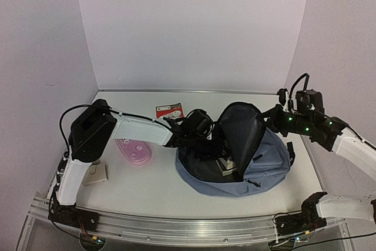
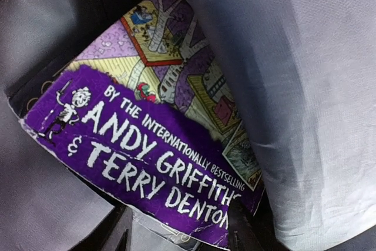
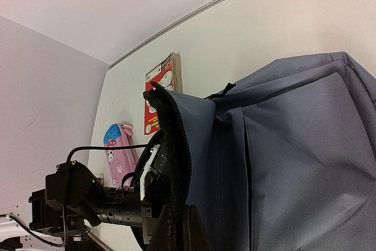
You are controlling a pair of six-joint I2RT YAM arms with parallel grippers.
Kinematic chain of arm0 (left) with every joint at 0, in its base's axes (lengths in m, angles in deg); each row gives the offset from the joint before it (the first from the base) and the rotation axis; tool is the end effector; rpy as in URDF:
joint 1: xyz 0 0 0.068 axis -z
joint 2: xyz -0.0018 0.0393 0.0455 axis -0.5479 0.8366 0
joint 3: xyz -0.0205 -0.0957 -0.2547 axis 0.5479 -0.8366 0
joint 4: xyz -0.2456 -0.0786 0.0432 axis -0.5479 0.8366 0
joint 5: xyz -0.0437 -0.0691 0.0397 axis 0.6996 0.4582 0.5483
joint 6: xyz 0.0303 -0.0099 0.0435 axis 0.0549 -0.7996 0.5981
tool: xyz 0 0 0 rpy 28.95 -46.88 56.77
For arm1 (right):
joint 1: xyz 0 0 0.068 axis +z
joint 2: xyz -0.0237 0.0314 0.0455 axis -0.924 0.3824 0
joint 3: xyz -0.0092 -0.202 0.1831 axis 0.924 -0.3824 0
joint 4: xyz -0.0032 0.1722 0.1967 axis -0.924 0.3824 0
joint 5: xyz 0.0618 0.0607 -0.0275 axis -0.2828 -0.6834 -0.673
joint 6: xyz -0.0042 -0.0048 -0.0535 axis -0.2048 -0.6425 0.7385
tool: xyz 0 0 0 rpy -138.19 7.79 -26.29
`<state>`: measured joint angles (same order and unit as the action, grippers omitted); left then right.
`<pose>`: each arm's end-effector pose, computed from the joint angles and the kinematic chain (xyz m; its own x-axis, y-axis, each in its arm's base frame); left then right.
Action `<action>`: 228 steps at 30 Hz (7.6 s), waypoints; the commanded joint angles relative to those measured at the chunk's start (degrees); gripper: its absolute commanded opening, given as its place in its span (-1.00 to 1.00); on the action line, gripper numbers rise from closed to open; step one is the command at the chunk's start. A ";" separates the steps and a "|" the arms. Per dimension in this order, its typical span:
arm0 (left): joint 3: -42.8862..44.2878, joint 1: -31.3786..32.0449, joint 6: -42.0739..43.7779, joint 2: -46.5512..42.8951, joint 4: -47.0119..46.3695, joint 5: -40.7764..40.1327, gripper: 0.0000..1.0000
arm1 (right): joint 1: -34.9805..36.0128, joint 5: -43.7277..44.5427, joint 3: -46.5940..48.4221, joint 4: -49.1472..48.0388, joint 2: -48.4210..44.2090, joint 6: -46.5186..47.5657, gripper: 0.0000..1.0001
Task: Pack the student bag
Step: Place the book in the student bag, then pick up the book from the center of the board.
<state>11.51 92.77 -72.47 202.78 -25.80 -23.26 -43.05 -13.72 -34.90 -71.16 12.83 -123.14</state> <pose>0.2410 -0.4353 0.1584 -0.9386 0.1858 -0.2905 0.3426 0.6002 -0.7228 0.2008 0.1029 0.3053 -0.7017 0.3727 -0.6072 -0.2340 0.6844 0.6905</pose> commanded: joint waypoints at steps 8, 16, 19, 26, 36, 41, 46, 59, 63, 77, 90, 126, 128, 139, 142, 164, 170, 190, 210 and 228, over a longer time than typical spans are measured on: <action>-11.36 -1.59 5.50 -17.83 -0.30 -5.55 0.52 | -0.02 14.84 -7.04 -3.50 1.66 -0.91 -1.00; -20.24 -9.91 5.89 -27.91 2.71 -2.31 0.71 | -0.08 22.29 -10.42 -3.26 3.75 -1.10 -0.46; -23.84 -14.72 4.64 -30.00 2.14 -0.92 0.72 | -0.10 22.09 -8.97 -1.41 3.54 -0.59 0.13; -28.35 -22.26 4.99 -33.73 0.15 1.52 0.79 | -0.10 24.19 -2.37 10.17 -2.29 2.46 0.96; -30.19 -29.86 5.63 -35.54 -1.33 5.16 0.82 | -0.02 10.65 10.13 9.84 -6.65 7.20 0.96; -29.50 -32.54 5.38 -34.56 -1.76 6.00 0.84 | 0.34 5.11 14.79 3.53 1.48 6.41 0.90; -27.68 -34.03 5.62 -32.59 -0.84 5.81 0.84 | 7.29 10.15 18.94 -0.75 12.20 6.62 0.88; -25.25 -37.97 6.40 -26.80 0.09 7.77 0.84 | 17.66 15.31 34.78 -8.08 44.41 4.58 0.74; -24.49 -38.68 6.20 -24.75 -1.09 10.38 0.83 | 18.18 13.93 38.83 -9.46 52.10 2.92 0.52; -22.62 -38.81 4.16 -16.15 -5.28 15.70 0.54 | 18.51 10.16 51.55 -10.28 72.02 1.53 0.42; -18.92 -38.72 4.19 -9.69 -5.74 17.53 0.28 | 18.51 11.65 59.23 -9.82 80.48 -1.26 0.39; -13.55 -34.85 4.72 -5.25 -3.89 18.59 -0.10 | 18.17 -7.07 62.19 -23.22 86.45 -10.10 -0.47; -13.97 -34.85 5.36 -6.67 -3.12 17.79 -0.08 | 18.16 -5.55 61.35 -23.97 84.81 -9.32 -0.61; -21.82 -35.81 11.04 -28.27 2.80 5.80 0.63 | 18.16 -6.11 58.34 -29.16 71.84 -0.60 -1.00; -24.20 -36.19 13.34 -36.55 5.69 3.27 0.76 | 18.18 -8.20 57.29 -30.30 67.64 1.19 -1.00; -19.95 -37.31 18.93 -56.49 16.02 29.03 0.99 | 18.17 -30.62 31.47 -26.69 33.98 10.23 -1.00; -19.82 -37.31 15.00 -53.84 10.00 34.01 0.48 | 18.17 -32.85 28.55 -24.87 30.79 11.61 -1.00; -27.65 -37.14 7.02 -54.85 -1.44 36.22 -0.99 | 18.05 -23.27 25.10 -21.03 26.56 10.85 0.26; -35.72 -37.22 -9.54 -60.18 -19.50 21.27 -1.00 | 20.64 -8.70 4.48 -40.39 18.44 -15.48 0.97; -36.51 -37.22 -10.87 -59.83 -23.59 28.01 -1.00 | 21.91 -8.98 9.79 -54.20 33.29 -25.00 0.97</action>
<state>-25.91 55.57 -82.79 144.76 -42.90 1.18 -21.45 -21.68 -28.69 -117.26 44.09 -145.24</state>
